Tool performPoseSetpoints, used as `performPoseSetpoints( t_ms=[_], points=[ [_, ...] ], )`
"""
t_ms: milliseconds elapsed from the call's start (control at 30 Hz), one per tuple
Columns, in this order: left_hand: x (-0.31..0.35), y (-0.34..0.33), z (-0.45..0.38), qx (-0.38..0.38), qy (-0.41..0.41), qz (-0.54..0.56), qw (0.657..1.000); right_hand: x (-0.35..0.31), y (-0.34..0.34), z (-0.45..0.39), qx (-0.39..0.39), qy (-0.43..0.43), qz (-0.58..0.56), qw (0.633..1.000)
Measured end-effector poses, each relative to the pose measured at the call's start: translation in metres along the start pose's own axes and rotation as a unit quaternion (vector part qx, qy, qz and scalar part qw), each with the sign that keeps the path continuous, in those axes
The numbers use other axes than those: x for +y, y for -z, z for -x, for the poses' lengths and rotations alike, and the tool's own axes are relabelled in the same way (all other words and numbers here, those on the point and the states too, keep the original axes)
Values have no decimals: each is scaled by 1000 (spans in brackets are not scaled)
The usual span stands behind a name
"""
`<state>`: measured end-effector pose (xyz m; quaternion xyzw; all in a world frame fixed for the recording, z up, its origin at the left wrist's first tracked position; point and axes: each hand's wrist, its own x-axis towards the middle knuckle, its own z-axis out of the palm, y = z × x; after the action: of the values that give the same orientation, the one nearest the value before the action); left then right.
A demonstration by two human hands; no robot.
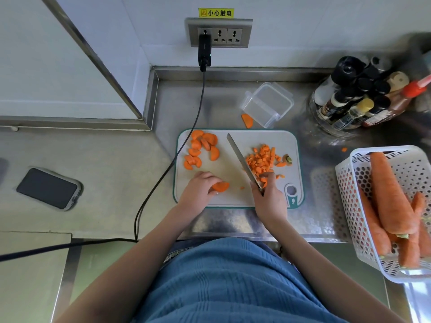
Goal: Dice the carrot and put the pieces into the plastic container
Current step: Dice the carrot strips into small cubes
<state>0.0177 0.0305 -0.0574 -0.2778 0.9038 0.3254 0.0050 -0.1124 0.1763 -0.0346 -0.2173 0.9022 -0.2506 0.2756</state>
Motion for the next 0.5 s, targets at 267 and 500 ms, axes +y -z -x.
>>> performPoseSetpoints(
  t_ms=[267, 500],
  points=[
    [-4, 7, -8, -54, -107, -85, 989, -5, -1, 0, -10, 10, 6, 1000],
    [-6, 14, -17, -88, -101, -98, 986, -6, -1, -2, -16, 6, 6, 1000]
  ],
)
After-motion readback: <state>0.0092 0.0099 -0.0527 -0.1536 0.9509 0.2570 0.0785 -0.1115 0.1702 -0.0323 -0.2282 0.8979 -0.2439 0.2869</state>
